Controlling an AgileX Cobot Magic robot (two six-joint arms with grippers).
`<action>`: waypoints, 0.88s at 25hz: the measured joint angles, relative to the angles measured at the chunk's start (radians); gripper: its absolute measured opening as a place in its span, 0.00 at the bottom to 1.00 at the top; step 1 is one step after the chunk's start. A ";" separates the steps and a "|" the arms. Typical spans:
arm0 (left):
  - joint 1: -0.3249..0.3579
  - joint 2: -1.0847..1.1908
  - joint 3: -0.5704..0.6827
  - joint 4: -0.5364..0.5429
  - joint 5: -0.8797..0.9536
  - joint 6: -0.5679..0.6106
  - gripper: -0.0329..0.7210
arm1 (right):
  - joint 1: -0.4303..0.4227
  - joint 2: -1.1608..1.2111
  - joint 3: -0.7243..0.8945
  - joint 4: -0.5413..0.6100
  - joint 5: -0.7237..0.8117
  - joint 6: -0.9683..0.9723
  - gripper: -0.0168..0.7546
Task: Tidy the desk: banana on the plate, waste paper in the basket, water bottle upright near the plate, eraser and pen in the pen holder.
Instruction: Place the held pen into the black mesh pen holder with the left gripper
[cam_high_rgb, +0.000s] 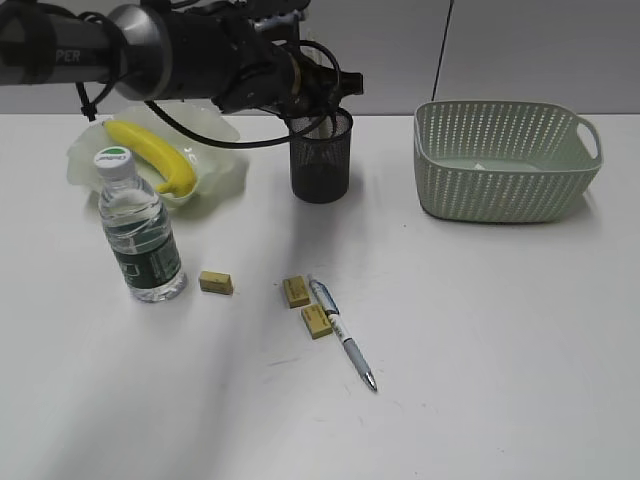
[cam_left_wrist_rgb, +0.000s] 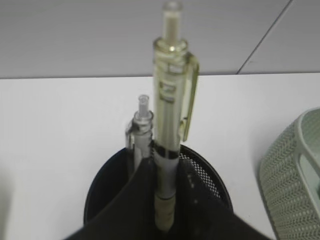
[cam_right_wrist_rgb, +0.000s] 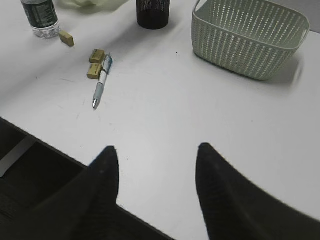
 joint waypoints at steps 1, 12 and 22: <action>0.000 0.005 0.000 0.000 -0.001 0.000 0.15 | 0.000 0.000 0.000 0.000 0.000 0.000 0.54; -0.006 -0.020 0.000 0.005 0.002 0.000 0.44 | 0.000 0.000 0.000 0.000 0.000 0.000 0.54; -0.022 -0.189 0.001 0.000 0.193 0.000 0.56 | 0.000 0.000 0.000 0.000 0.000 0.000 0.54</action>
